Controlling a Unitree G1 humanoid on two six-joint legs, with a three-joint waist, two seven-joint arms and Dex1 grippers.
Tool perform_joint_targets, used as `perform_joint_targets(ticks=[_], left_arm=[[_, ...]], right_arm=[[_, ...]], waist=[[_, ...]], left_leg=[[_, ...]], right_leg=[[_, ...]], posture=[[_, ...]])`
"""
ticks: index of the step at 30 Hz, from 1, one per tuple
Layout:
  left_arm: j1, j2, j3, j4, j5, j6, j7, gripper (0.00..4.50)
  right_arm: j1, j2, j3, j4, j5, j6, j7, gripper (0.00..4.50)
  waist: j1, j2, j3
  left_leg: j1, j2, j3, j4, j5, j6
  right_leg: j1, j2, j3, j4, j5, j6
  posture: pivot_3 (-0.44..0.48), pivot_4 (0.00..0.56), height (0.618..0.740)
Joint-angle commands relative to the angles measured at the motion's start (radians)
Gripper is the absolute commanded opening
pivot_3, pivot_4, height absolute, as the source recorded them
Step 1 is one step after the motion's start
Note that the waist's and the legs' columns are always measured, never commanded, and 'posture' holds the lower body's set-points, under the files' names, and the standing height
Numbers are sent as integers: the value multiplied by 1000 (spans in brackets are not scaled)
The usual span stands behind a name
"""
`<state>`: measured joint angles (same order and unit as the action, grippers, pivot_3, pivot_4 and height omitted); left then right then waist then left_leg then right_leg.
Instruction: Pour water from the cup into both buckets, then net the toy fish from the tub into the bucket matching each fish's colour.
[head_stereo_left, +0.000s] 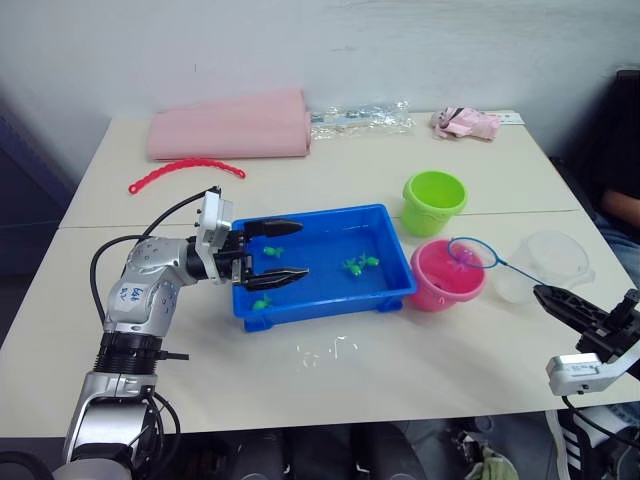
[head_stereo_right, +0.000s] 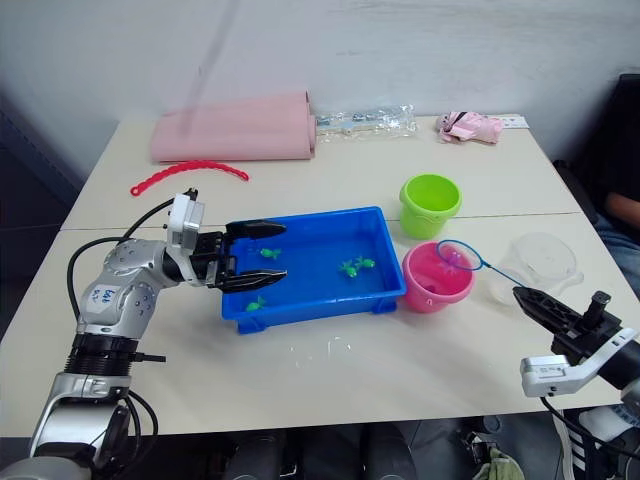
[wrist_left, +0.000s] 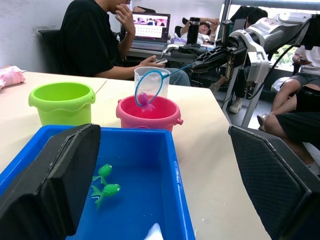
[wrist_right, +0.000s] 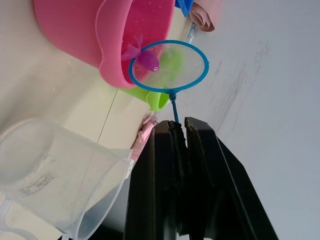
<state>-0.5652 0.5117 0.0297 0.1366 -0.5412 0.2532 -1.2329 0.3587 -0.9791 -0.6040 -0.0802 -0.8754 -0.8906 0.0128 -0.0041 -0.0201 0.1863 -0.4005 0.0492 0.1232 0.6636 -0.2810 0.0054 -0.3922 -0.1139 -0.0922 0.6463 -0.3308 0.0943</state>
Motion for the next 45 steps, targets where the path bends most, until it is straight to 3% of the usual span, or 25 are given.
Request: perform_joint_targets(ticks=[1,15,18,24,27,31,34,36,40,45], left_arm=[[7,4,19,-18,-3,-7,6,4452],[26,4,23,-34,-7,-10,24,4452],[27,1,24,-33,-7,-12,27,4452],[29,-3,23,-35,-8,-16,31,4452],[37,11,36,-44,-20,-8,27,4452],[55,43,69,-44,-32,2,22,4452],[79,64,95,-46,-33,5,28,4452],[93,71,103,-56,-33,8,34,4452],[127,73,120,-112,-40,29,64,4452],[165,85,144,-178,-51,60,96,4452]], right_arm=[[-1,-6,7,-34,40,2,-11,0],[34,-10,45,-56,60,-18,-29,0],[16,-6,-7,-9,30,50,-55,0],[23,-6,23,-31,168,12,-18,0],[8,-26,47,-51,384,41,72,0],[-40,-98,182,-135,827,206,303,0],[-149,-110,304,-291,1297,554,436,0],[-209,-112,338,-353,1487,756,478,0],[-393,-151,433,-449,1750,1188,417,0],[-629,-99,576,-480,1959,1569,334,0]], waist=[[0,0,0],[0,0,0],[0,0,0],[0,0,0],[0,0,0],[-18,0,0],[-26,0,0],[-22,0,0],[-18,0,0],[-13,0,0]], left_leg=[[0,0,0,0,0,0],[0,0,0,0,0,0],[0,0,0,0,0,0],[0,0,0,0,0,0],[0,0,0,0,0,0],[2,1,0,0,0,0],[4,3,-2,0,0,1],[4,3,-3,0,0,1],[4,3,-5,0,-1,3],[0,2,-6,0,-2,5]], right_leg=[[0,0,0,0,0,0],[0,0,0,0,0,0],[0,0,0,0,0,0],[0,0,0,0,0,0],[0,0,0,1,0,0],[2,0,1,1,0,0],[4,0,1,1,0,0],[4,0,2,2,0,0],[6,-2,4,-1,0,-1],[4,-4,3,-2,0,-1]], posture=[[0,150,740],[0,150,740],[0,150,740],[0,150,740],[0,150,740],[0,150,740],[0,150,740],[0,150,740],[0,150,740],[0,150,740]])
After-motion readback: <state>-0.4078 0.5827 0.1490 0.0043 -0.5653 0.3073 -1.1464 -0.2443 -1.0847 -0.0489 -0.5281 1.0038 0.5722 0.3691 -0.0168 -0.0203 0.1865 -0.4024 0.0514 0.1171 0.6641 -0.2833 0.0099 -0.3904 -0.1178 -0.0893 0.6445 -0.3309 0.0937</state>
